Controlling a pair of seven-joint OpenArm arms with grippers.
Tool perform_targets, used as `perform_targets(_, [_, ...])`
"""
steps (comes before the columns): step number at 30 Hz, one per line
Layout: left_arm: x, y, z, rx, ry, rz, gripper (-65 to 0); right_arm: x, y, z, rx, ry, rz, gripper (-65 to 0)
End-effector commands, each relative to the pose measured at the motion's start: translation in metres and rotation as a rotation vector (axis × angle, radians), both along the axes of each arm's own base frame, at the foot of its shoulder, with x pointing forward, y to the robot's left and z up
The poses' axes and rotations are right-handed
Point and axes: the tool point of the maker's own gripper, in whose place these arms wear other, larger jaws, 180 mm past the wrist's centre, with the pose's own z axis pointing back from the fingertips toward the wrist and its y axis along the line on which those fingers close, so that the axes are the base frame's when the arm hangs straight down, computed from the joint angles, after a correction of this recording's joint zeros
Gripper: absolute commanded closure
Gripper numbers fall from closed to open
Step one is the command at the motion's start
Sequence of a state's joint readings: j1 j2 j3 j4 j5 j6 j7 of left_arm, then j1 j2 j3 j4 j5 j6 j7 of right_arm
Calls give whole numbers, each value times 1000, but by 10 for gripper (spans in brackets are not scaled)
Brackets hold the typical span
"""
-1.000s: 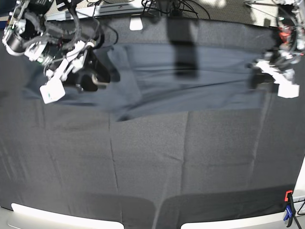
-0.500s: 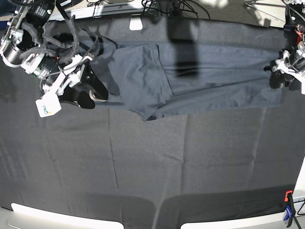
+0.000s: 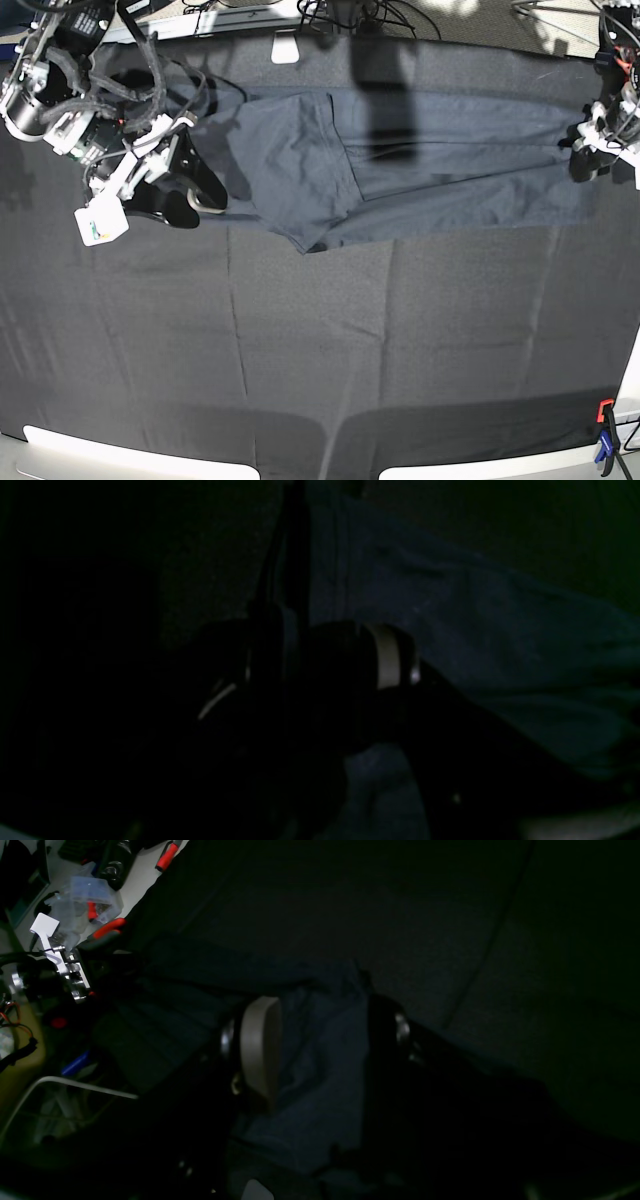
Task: Layout the t-shirt on the table in an organized manner, then fold the t-shirt properly
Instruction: 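Pull the folded shirt taut between both grippers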
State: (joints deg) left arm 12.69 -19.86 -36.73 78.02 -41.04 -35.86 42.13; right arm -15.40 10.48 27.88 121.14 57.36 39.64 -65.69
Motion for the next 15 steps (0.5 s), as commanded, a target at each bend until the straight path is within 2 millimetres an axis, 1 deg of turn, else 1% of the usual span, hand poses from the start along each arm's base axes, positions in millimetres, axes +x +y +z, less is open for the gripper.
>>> perform_targets(1, [9, -1, 13, -3, -47, -25, -246, 2, 2, 13, 14, -48, 12, -276])
perform_targets(5, [10, -23, 2, -27, -19, -84, -246, 2, 2, 12, 14, -48, 12, -276])
perform_targets(7, [10, -31, -6, -45, 4, -99, -246, 2, 2, 12, 12, -46, 12, -276])
perform_targets(9, [9, -34, -15, -66, 26, -96, -245, 2, 2, 12, 12, -46, 12, -276])
perform_targets(12, [12, -28, -21, -84, 34, -70, -237, 2, 2, 12, 12, -46, 12, -276])
perform_targets(14, [14, -25, -19, -81, 30, -63, -163, 2, 2, 12, 12, -46, 12, -276])
perform_targets(15, [14, -23, -19, -79, 29, -62, -109, 2, 2, 12, 12, -46, 12, -276])
